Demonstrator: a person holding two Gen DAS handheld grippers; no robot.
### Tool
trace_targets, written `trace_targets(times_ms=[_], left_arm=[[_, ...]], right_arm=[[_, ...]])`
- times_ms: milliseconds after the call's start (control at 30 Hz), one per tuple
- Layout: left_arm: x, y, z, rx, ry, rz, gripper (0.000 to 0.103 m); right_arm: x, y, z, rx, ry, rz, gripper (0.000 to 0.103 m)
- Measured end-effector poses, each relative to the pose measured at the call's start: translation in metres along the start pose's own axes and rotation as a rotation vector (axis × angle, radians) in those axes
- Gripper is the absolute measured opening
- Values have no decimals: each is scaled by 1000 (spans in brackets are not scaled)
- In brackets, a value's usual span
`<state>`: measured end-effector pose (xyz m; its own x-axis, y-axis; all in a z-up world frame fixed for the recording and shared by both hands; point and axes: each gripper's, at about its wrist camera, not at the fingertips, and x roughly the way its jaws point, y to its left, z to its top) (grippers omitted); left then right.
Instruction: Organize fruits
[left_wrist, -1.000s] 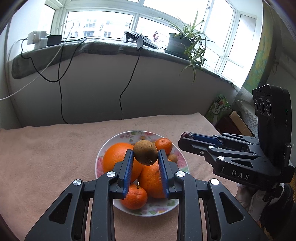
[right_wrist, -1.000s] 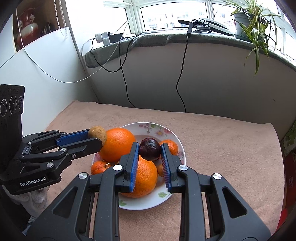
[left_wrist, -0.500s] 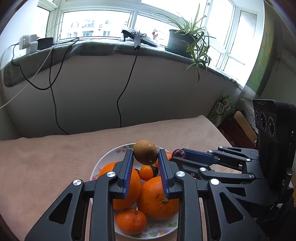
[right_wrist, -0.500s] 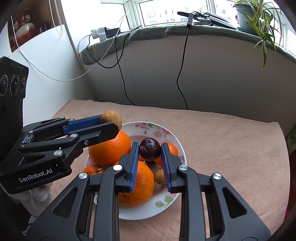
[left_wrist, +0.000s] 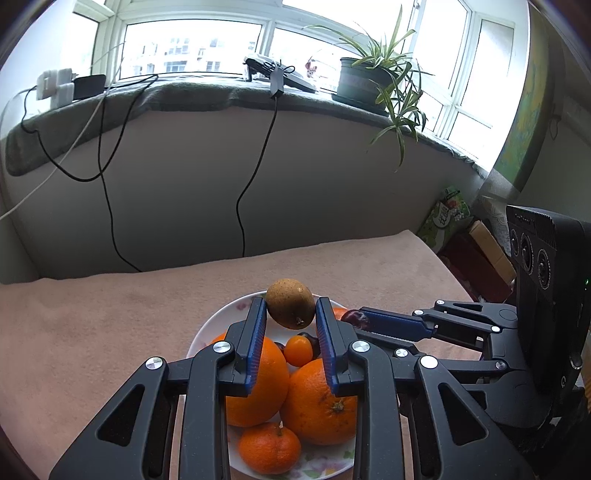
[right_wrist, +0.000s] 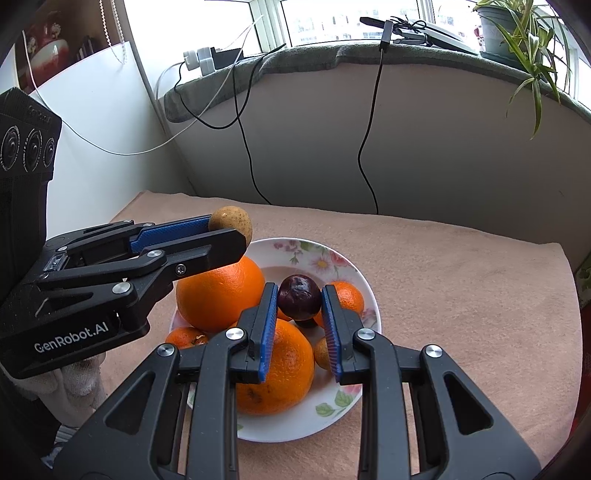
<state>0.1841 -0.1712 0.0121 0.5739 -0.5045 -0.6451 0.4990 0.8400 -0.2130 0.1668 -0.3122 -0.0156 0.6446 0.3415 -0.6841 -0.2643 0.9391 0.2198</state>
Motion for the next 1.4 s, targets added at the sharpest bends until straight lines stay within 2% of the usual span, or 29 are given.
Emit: trace_targets(times_ms=[533, 633, 800, 867, 933, 1000, 1067, 1200, 1267, 1400], left_arm=[[-1, -1, 1, -2, 1, 11, 27], [-2, -1, 0, -3, -4, 12, 34], [-4, -2, 0, -2, -4, 15, 34], [-4, -2, -1, -4, -4, 13, 34], [-5, -2, -1, -5, -4, 12, 34], [-5, -2, -2, -5, -5, 12, 36], [-6, -3, -2, -6, -7, 11, 43], [-9, -4, -2, -6, -13, 8, 43], [-11, -5, -1, -6, -16, 8, 48], [-13, -4, -2, -8, -19, 4, 51]], right_arm=[[4, 8, -1, -27, 15, 1, 25], [4, 8, -1, -28, 14, 0, 25], [5, 11, -3, -41, 23, -8, 26], [3, 11, -4, -42, 19, -9, 38], [0, 11, -5, -41, 11, -9, 44], [-2, 12, -5, -40, 7, -6, 45], [-3, 12, -6, -40, 4, -7, 45], [-7, 13, -8, -44, -3, -16, 55], [-9, 13, -9, -48, -3, -20, 55], [-12, 14, -11, -52, -2, -30, 56]])
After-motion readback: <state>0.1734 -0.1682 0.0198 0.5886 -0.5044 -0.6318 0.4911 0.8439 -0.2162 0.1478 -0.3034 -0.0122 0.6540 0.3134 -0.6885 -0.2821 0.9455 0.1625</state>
